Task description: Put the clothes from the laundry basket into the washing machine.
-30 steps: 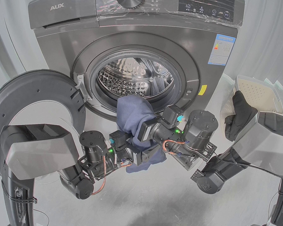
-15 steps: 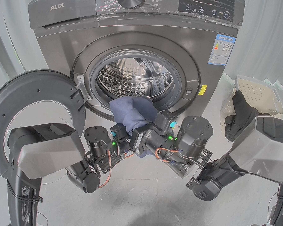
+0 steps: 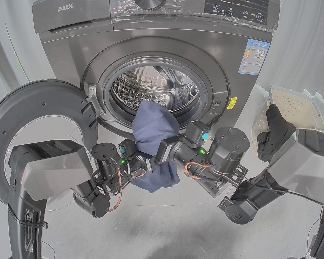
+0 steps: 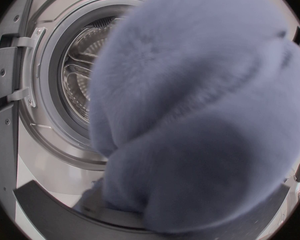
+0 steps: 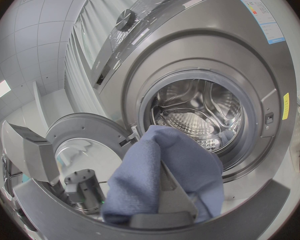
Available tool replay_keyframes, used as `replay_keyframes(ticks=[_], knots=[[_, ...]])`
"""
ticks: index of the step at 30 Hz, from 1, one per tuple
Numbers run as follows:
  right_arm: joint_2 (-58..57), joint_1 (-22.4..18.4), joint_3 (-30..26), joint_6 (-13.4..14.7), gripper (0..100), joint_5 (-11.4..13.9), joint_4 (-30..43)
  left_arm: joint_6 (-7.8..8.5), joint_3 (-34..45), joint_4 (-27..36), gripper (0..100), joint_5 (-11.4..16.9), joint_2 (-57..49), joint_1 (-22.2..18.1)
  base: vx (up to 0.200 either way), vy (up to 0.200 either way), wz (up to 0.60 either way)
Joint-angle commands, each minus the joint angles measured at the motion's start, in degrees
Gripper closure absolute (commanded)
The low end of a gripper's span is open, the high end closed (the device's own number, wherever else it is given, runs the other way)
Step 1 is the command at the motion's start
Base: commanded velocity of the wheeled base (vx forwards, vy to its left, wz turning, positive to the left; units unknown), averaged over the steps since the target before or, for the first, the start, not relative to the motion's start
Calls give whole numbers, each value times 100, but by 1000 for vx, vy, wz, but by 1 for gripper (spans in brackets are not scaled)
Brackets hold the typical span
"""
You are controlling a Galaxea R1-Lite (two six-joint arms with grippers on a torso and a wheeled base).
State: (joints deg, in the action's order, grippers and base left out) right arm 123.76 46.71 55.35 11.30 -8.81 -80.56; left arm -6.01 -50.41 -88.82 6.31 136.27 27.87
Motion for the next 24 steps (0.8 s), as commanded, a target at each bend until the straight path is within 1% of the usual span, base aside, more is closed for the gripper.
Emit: replay_keyframes(ticks=[1,4,7,13,16,18,19,21,24], knots=[[-142,-303,-33,48,100,-6,5,-23,189,-12,100,-60,-206,-141,0,0,0],[-185,-558,-77,92,100,-94,110,-67,497,-12,100,-60,-513,-185,0,0,0],[-185,-664,-94,144,100,-112,137,-93,822,-12,100,-60,-847,-176,0,0,0],[-168,-593,-323,144,100,-112,145,-111,1077,-12,100,-69,-1427,-124,0,0,0],[-124,-585,-560,127,100,-112,163,-120,1156,-4,100,-69,-1779,-106,0,0,0],[-98,-585,-674,118,100,-103,189,-190,1288,-4,100,-69,-1999,-97,0,0,0],[-98,-585,-674,118,100,-103,189,-190,1288,-4,100,-69,-1999,-97,0,0,0],[-1,-558,-683,109,100,-103,189,-304,1420,5,100,-60,-2254,-27,0,0,0],[69,-488,-701,100,100,-103,189,-278,1367,-4,100,-60,-2333,-18,0,0,0]])
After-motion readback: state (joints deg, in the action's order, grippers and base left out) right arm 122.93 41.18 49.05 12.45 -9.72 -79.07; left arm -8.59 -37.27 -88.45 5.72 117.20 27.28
